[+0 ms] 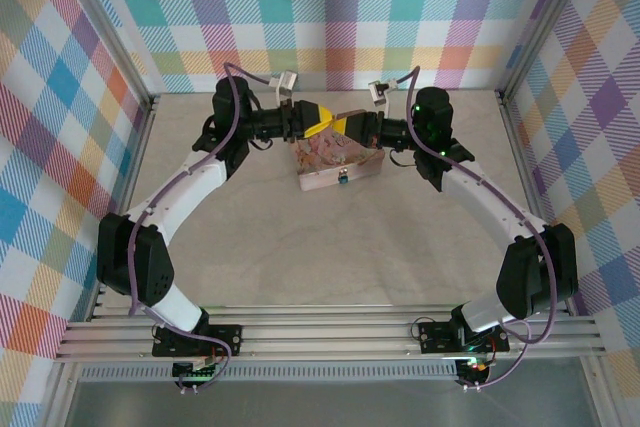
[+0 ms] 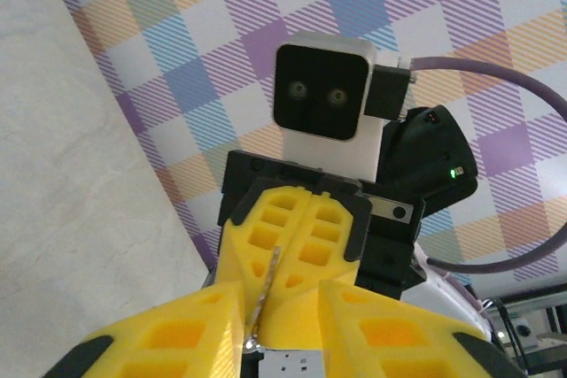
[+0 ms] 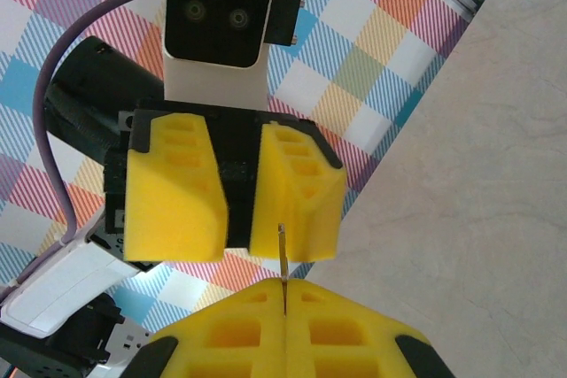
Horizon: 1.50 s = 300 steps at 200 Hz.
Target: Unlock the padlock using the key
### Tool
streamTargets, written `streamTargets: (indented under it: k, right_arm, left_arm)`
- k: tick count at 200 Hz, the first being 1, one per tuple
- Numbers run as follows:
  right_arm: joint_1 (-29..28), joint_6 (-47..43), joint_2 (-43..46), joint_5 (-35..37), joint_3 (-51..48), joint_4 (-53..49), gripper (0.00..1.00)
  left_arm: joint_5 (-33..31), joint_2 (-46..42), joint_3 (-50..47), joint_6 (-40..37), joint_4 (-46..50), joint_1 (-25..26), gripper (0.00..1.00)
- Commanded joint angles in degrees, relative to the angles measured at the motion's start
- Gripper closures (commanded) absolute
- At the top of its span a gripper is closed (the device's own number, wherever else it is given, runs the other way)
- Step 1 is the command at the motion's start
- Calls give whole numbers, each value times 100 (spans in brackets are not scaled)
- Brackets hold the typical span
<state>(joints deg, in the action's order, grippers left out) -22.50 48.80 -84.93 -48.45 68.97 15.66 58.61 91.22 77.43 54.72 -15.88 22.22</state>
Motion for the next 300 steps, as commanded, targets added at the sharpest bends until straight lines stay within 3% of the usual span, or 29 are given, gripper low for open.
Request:
streamTargets:
  k: [1, 38, 85, 180, 206, 258, 279, 300]
  right_arm:
    - [18, 35, 143, -27, -15, 247, 100]
    - [20, 68, 178, -18, -48, 273, 100]
    - [13, 71, 282, 58, -142, 297, 100]
    - [17, 92, 312, 63, -165, 304, 100]
    - [17, 172, 275, 11, -169, 397, 100]
    - [18, 306, 231, -7, -191, 543, 100]
    - [18, 200, 266, 55, -169, 316, 100]
    - [26, -140, 400, 228, -92, -193, 87]
  left_arm:
    - [146, -57, -26, 198, -414, 81, 77]
    - [117, -78, -68, 172, -334, 107, 83]
    - [-57, -172, -208, -73, 19, 116, 70]
    - [-132, -210, -331, -61, -12, 147, 70]
    - [-72, -132, -277, 91, -222, 250, 73]
    - [-90, 28, -178, 264, -565, 463, 100]
    - [-89, 2, -179, 162, -490, 463, 100]
    - [-108, -59, -43, -421, 104, 455, 100]
